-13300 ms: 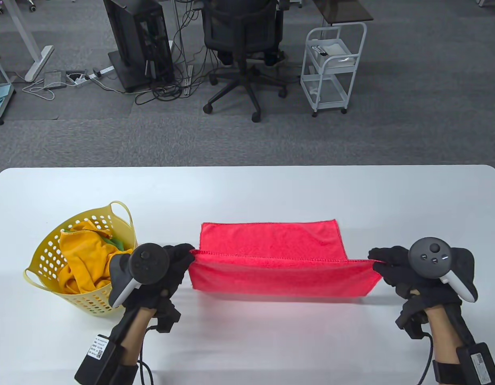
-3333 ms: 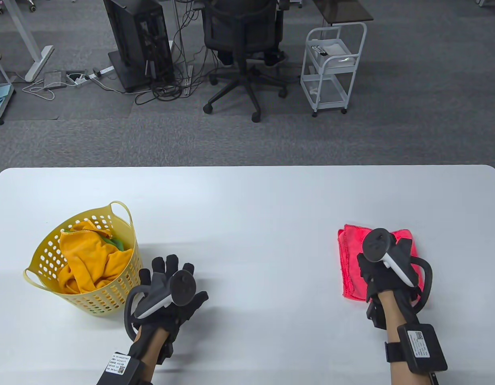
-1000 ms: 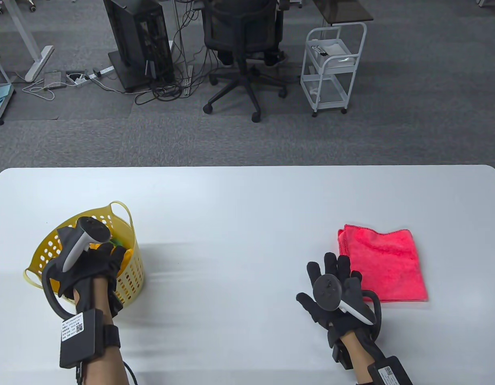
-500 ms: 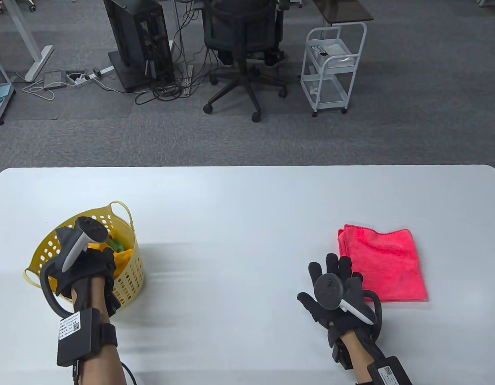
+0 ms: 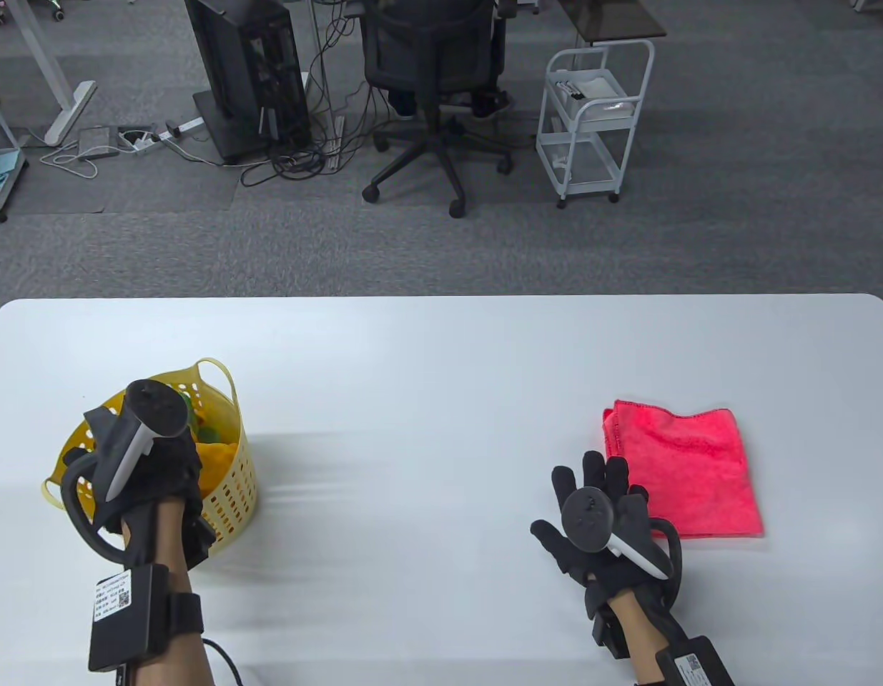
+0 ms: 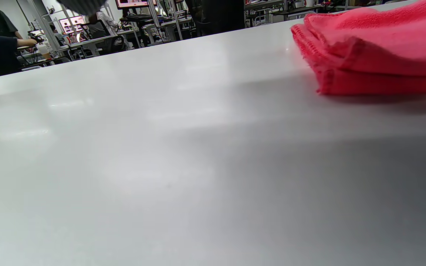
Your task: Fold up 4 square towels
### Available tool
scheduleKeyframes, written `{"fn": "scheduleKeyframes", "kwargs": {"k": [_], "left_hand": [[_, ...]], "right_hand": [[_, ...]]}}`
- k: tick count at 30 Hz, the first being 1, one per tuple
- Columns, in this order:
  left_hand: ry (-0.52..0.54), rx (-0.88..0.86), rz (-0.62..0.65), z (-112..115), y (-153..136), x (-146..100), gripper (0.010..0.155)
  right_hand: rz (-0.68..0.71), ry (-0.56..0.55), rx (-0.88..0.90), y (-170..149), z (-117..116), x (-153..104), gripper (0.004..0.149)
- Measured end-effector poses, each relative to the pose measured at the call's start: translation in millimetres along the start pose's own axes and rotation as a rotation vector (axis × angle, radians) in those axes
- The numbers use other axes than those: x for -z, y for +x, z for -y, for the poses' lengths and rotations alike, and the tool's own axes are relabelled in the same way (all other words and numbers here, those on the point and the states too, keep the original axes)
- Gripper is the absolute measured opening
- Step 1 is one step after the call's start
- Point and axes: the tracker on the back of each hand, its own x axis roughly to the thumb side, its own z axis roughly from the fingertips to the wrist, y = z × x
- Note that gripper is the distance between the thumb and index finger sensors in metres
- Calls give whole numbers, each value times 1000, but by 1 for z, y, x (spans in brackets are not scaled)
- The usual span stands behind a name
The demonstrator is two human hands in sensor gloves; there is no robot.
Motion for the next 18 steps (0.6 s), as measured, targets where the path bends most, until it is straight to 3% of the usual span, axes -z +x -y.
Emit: {"fn": "scheduleKeyframes", "kwargs": {"k": [13,18], "left_hand": [[184,55,36,-21,4,-16,51],[222,199,48,-21,4,-18,45]], "right_hand": [[12,7,2,1,-1,0,84],[13,9,2,1,-1,0,84]]}}
